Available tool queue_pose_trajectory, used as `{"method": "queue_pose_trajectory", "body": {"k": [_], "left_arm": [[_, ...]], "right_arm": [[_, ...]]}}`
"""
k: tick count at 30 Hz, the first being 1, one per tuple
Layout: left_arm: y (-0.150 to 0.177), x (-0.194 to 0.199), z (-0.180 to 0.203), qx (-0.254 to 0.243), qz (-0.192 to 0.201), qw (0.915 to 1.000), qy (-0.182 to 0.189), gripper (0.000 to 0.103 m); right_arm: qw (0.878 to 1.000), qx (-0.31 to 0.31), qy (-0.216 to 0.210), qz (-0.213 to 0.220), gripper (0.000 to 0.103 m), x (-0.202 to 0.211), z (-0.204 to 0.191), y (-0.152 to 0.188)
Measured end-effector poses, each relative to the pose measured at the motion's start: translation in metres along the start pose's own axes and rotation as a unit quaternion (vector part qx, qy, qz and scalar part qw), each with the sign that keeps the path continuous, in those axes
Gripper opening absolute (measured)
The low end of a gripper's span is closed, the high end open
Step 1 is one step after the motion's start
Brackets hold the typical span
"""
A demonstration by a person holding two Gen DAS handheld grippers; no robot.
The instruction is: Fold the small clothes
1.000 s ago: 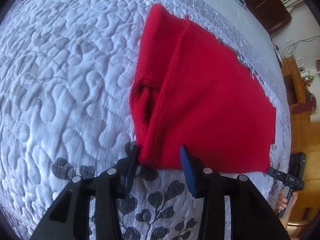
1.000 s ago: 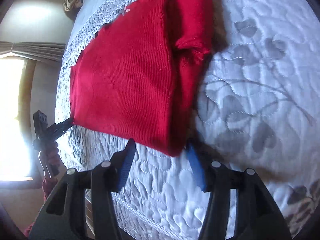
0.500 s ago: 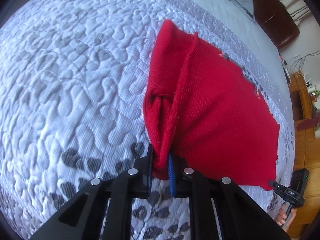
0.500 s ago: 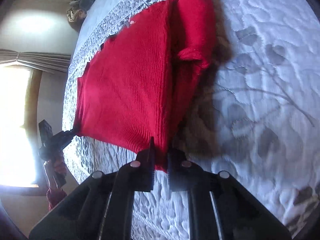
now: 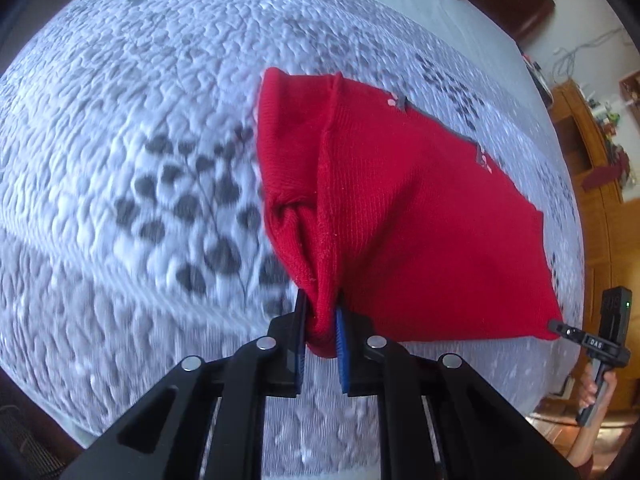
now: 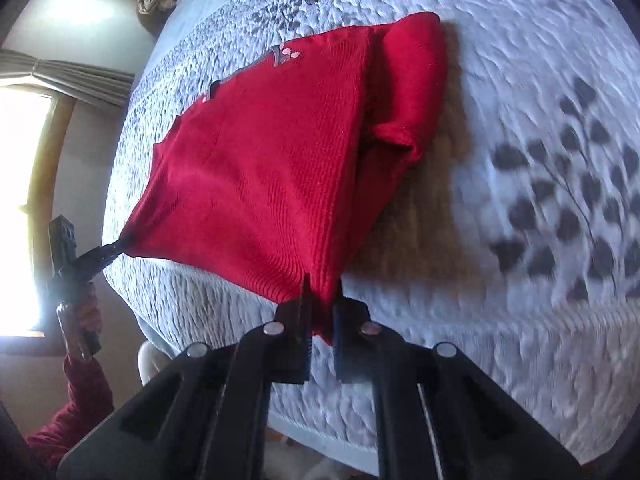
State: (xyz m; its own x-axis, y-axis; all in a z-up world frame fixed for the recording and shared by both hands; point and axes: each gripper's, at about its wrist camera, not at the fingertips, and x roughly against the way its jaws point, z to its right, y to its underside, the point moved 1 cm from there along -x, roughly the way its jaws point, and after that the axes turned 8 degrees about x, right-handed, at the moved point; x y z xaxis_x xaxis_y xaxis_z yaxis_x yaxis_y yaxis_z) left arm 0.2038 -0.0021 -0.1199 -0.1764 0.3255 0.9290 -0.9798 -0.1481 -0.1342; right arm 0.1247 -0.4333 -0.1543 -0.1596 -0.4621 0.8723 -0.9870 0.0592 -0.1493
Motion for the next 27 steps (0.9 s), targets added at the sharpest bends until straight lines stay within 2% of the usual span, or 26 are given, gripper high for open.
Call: {"method": "queue_pose_trajectory", "body": {"k": [5, 7, 9, 12, 14, 15, 16, 18, 21, 23, 25, 27], "left_arm": [[0.036, -0.002, -0.003, -0.016, -0.011, 0.9997, -0.015, 0.013], [0.044, -0.01, -0.006, -0.021, -0.01, 0.9993, -0.03, 0.014], [0.045, -0.023, -0.008, -0.027, -0.012, 0.9985, -0.047, 0.015], [0.045, -0.042, -0.011, -0.026, -0.019, 0.9977, -0.059, 0.022], [0.042, -0.037, -0.011, -0.03, -0.018, 0.9979, -0.055, 0.025], [0.041, -0.032, -0.012, -0.034, -0.017, 0.9977, -0.057, 0.032], [0.04, -0.025, -0.013, -0.035, -0.011, 0.9974, -0.062, 0.034], [0.03, -0.003, -0.017, -0.035, 0.014, 0.9969, -0.07, 0.04], [0.005, 0.017, -0.017, -0.032, 0.05, 0.9957, -0.072, 0.041], [-0.02, 0.02, -0.003, -0.042, 0.061, 0.9954, -0.06, 0.041], [-0.048, 0.009, 0.017, -0.054, 0.066, 0.9949, -0.054, 0.041], [-0.071, -0.008, 0.033, -0.061, 0.059, 0.995, -0.052, 0.041]], "right_arm": [[1.0, 0.004, 0.027, -0.016, 0.007, -0.007, 0.004, 0.041], [0.998, 0.012, 0.062, -0.019, 0.01, -0.02, 0.005, 0.049], [0.995, 0.011, 0.092, -0.028, 0.017, -0.037, 0.007, 0.051], [0.995, 0.013, 0.1, -0.024, 0.023, -0.046, 0.007, 0.05], [0.996, 0.012, 0.091, -0.022, 0.033, -0.04, 0.006, 0.049], [0.995, 0.017, 0.098, -0.02, 0.038, -0.033, 0.005, 0.049], [0.993, 0.025, 0.113, -0.015, 0.046, -0.025, 0.003, 0.048], [0.99, 0.04, 0.132, 0.001, 0.047, -0.006, 0.002, 0.045], [0.993, 0.049, 0.106, 0.034, 0.047, 0.016, -0.003, 0.021], [0.993, 0.055, 0.096, 0.045, 0.047, 0.018, -0.009, -0.007], [0.99, 0.066, 0.113, 0.055, 0.047, 0.012, -0.012, -0.044], [0.99, 0.065, 0.111, 0.052, 0.047, 0.001, -0.007, -0.075]]}}
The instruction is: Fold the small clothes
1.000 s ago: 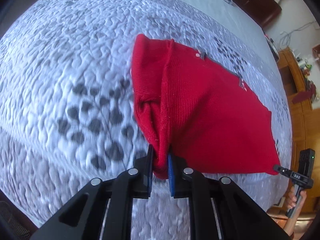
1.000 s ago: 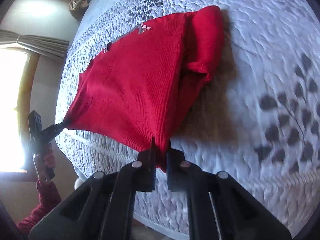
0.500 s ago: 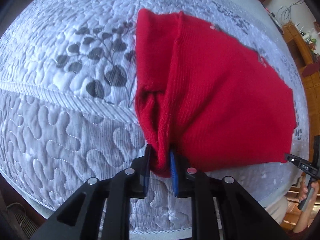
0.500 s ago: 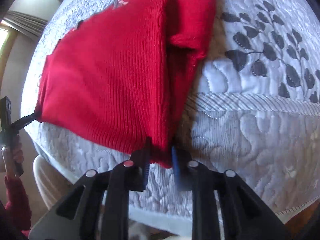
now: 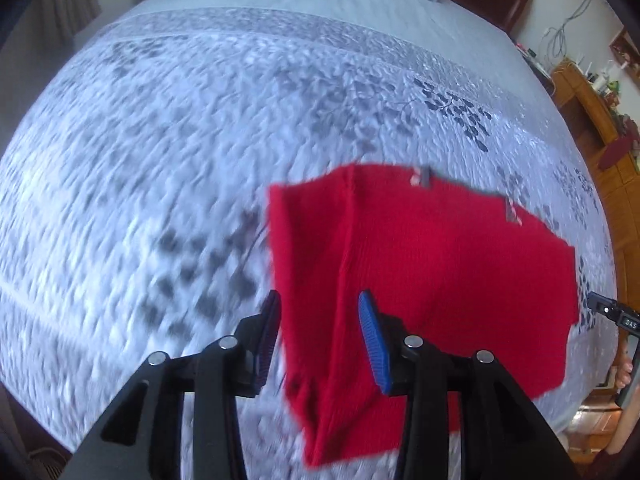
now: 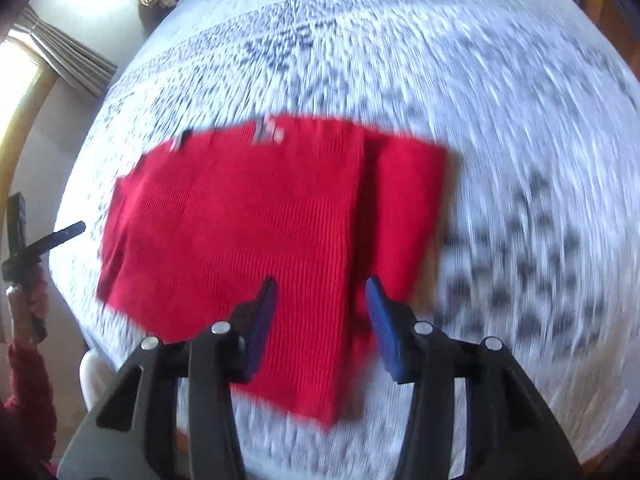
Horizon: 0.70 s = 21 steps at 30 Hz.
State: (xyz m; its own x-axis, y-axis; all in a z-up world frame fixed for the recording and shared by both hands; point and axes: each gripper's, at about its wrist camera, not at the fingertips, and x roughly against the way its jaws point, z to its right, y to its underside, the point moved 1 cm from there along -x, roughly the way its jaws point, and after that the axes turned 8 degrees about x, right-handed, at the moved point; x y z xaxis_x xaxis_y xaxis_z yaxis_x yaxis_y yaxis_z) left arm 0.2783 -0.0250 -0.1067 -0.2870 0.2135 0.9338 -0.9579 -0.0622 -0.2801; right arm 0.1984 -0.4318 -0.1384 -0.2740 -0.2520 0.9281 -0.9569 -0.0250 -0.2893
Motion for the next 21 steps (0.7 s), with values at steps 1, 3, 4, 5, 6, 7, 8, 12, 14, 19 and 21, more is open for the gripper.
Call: {"method": "queue_pose_trajectory", "body": {"k": [1, 3, 4, 5, 6, 7, 8, 12, 14, 19, 21], "left_arm": [[-0.014, -0.013, 0.008, -0.004, -0.006, 1.0, 0.002, 0.041], [-0.03, -0.036, 0.016, -0.01, -0.019, 0.9997, -0.008, 0.041], [-0.039, -0.052, 0.021, -0.012, -0.028, 0.9995, -0.012, 0.04], [-0.043, -0.064, 0.023, -0.015, -0.036, 0.9992, -0.012, 0.039], [-0.048, -0.073, 0.023, -0.015, -0.042, 0.9989, -0.013, 0.038], [-0.051, -0.082, 0.024, -0.016, -0.047, 0.9987, -0.012, 0.036], [-0.054, -0.088, 0.026, -0.016, -0.049, 0.9986, -0.01, 0.035], [-0.063, -0.098, 0.032, -0.027, -0.047, 0.9984, 0.013, 0.024], [-0.068, -0.099, 0.036, -0.03, -0.043, 0.9985, 0.016, 0.019], [-0.077, -0.102, 0.041, -0.025, -0.038, 0.9987, 0.021, 0.004], [-0.079, -0.1, 0.042, -0.019, -0.032, 0.999, 0.023, 0.004]], "right_arm": [[1.0, -0.003, -0.002, -0.005, 0.047, -0.008, 0.003, -0.01], [1.0, -0.01, 0.004, -0.022, 0.046, -0.025, 0.013, -0.028], [0.999, -0.013, 0.008, -0.028, 0.046, -0.033, 0.017, -0.035], [0.999, -0.015, 0.011, -0.034, 0.046, -0.041, 0.02, -0.042], [0.999, -0.018, 0.013, -0.038, 0.046, -0.049, 0.024, -0.048], [0.999, -0.02, 0.014, -0.041, 0.046, -0.054, 0.029, -0.053], [0.999, -0.022, 0.01, -0.043, 0.047, -0.059, 0.032, -0.055], [0.999, -0.016, -0.004, -0.044, 0.048, -0.064, 0.037, -0.058], [0.999, -0.007, -0.005, -0.041, 0.046, -0.065, 0.034, -0.061], [0.999, 0.011, -0.007, -0.033, 0.005, -0.067, 0.03, -0.067], [1.0, 0.007, -0.014, -0.018, 0.004, -0.06, 0.032, -0.068]]}}
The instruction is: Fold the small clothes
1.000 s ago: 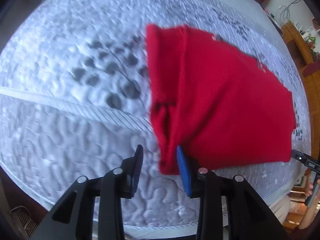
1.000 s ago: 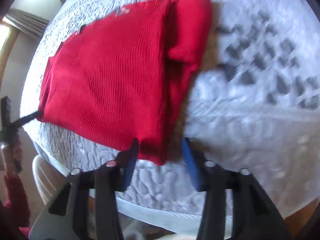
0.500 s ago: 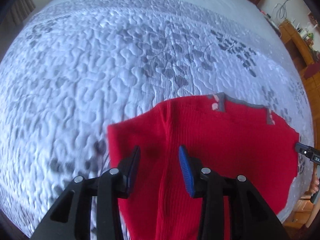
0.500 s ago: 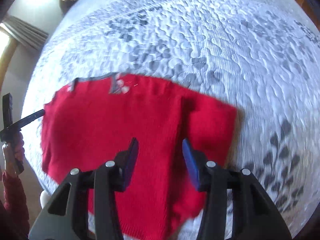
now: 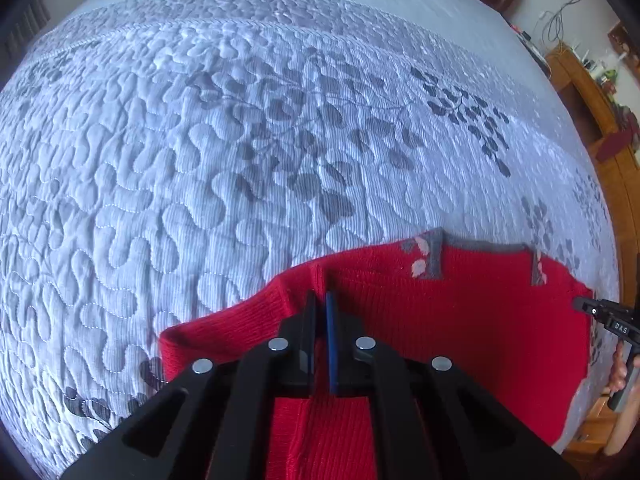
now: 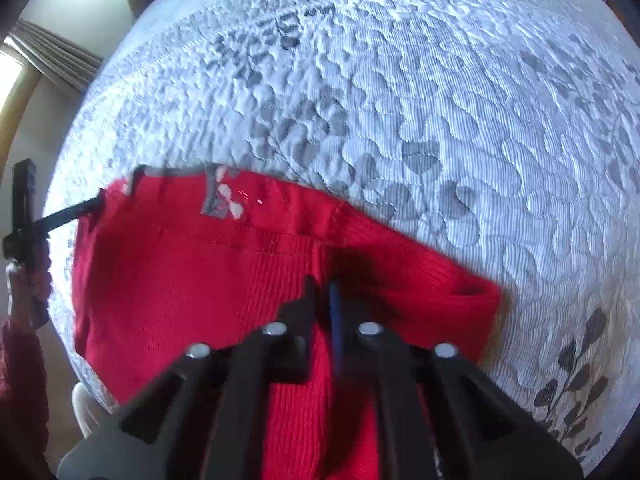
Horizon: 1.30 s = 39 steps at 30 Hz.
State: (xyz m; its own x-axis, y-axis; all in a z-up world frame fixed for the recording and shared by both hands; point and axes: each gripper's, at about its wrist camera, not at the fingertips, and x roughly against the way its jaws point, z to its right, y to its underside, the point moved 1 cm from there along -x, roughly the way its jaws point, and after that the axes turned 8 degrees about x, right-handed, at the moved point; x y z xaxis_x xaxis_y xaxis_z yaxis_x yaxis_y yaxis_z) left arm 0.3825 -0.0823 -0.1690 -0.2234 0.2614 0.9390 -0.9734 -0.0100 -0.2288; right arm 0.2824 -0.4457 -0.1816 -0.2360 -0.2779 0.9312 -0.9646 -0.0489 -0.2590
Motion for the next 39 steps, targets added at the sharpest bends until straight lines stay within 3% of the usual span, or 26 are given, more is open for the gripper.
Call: {"method": "queue_pose_trajectory", "body": {"k": [6, 10, 12, 14, 16, 18, 20, 22, 27, 31, 35, 39], "left_arm": [[-0.006, 0.029, 0.0, 0.015, 0.066, 0.9976, 0.012, 0.004], [-0.012, 0.005, -0.009, 0.016, 0.06, 0.9978, -0.021, 0.004], [-0.01, -0.016, -0.019, 0.033, 0.037, 0.9985, -0.023, 0.004], [-0.007, -0.021, -0.022, 0.028, 0.043, 0.9985, -0.021, 0.006], [-0.004, -0.017, -0.021, 0.022, 0.046, 0.9982, -0.031, 0.015], [0.0, -0.006, -0.018, 0.017, 0.05, 0.9974, -0.05, 0.025], [0.011, 0.011, -0.013, 0.001, 0.061, 0.995, -0.079, 0.04], [0.03, 0.031, -0.01, -0.014, 0.07, 0.994, -0.083, 0.052], [0.079, 0.056, -0.004, -0.026, 0.062, 0.9929, -0.098, 0.058], [0.106, 0.06, 0.0, -0.011, 0.049, 0.9957, -0.077, 0.065], [0.115, 0.048, 0.004, -0.02, 0.048, 0.994, -0.096, 0.065], [0.117, 0.04, -0.001, -0.012, 0.047, 0.9952, -0.085, 0.065]], "right_arm": [[0.997, -0.018, -0.004, 0.072, 0.003, 0.036, 0.011, -0.006], [0.998, -0.04, 0.02, 0.053, 0.003, 0.015, 0.027, -0.011], [0.998, -0.06, 0.022, 0.026, 0.003, -0.01, 0.039, -0.009], [0.997, -0.075, 0.014, 0.023, 0.004, -0.02, 0.045, -0.004], [0.996, -0.087, 0.006, 0.024, 0.004, -0.016, 0.046, -0.004], [0.997, -0.075, 0.023, 0.017, 0.011, -0.008, 0.039, -0.004], [0.997, -0.059, 0.045, 0.022, 0.024, 0.006, 0.029, 0.0], [0.997, -0.048, 0.054, 0.028, 0.025, 0.02, 0.017, 0.01], [0.997, -0.027, 0.054, 0.041, 0.025, 0.045, -0.02, 0.048], [0.999, -0.013, 0.03, 0.027, 0.025, 0.042, -0.05, 0.071], [0.999, -0.012, 0.044, -0.003, 0.025, 0.022, -0.062, 0.084], [0.998, -0.028, 0.049, -0.005, 0.024, 0.009, -0.06, 0.092]]}}
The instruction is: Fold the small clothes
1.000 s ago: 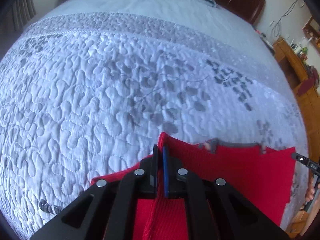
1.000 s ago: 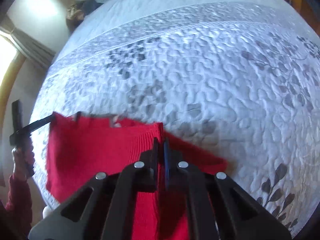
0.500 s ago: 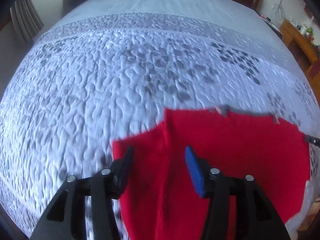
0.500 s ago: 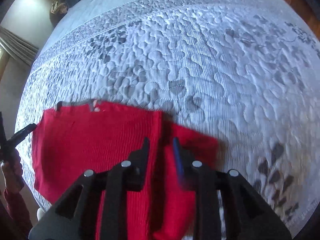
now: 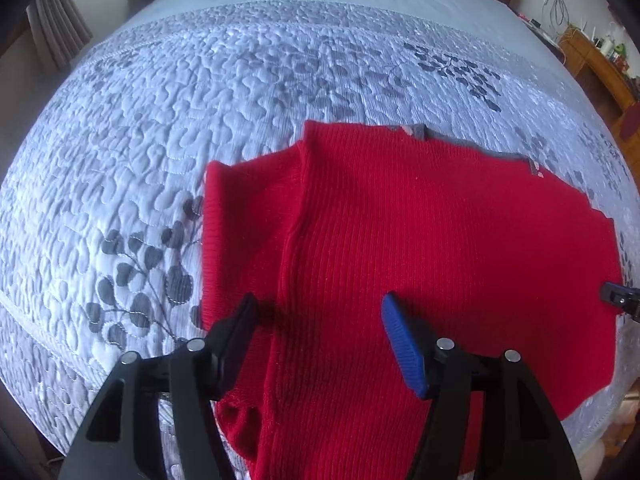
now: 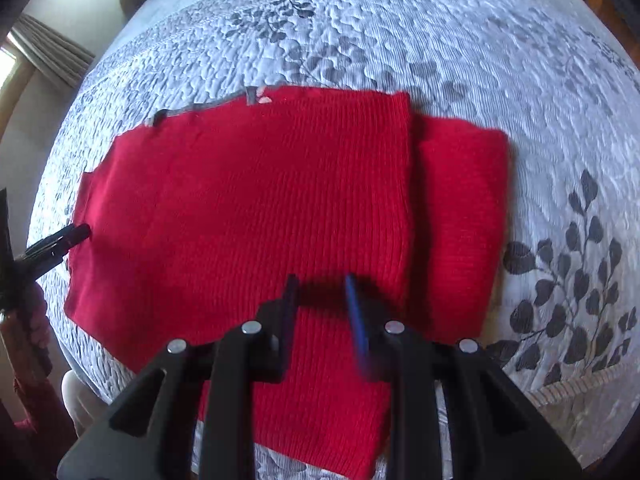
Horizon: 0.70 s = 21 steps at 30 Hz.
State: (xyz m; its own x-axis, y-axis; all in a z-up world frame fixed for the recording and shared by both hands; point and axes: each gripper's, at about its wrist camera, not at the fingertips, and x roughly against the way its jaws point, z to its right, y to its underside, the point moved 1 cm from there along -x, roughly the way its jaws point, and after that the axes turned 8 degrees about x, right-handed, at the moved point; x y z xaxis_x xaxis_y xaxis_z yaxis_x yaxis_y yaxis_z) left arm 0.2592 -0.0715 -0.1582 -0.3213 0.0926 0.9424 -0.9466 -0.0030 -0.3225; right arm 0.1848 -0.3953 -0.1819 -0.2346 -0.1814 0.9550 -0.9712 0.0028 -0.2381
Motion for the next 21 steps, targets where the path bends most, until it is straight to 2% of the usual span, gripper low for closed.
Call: {"method": "queue_pose_trajectory", "body": {"k": [4, 11, 21], "left_arm": [[0.005, -0.004, -0.003, -0.002, 0.015, 0.9999, -0.005, 0.065], [0.008, -0.004, -0.001, -0.015, 0.025, 0.9996, 0.0, 0.065], [0.012, -0.011, 0.002, -0.02, 0.033, 0.9992, 0.0, 0.068]], "right_arm": [[1.0, -0.012, -0.001, 0.002, 0.023, -0.007, 0.003, 0.001], [1.0, -0.009, 0.025, 0.008, 0.025, -0.015, -0.002, 0.002], [0.999, -0.008, 0.04, 0.018, 0.025, -0.022, -0.006, 0.0]]}}
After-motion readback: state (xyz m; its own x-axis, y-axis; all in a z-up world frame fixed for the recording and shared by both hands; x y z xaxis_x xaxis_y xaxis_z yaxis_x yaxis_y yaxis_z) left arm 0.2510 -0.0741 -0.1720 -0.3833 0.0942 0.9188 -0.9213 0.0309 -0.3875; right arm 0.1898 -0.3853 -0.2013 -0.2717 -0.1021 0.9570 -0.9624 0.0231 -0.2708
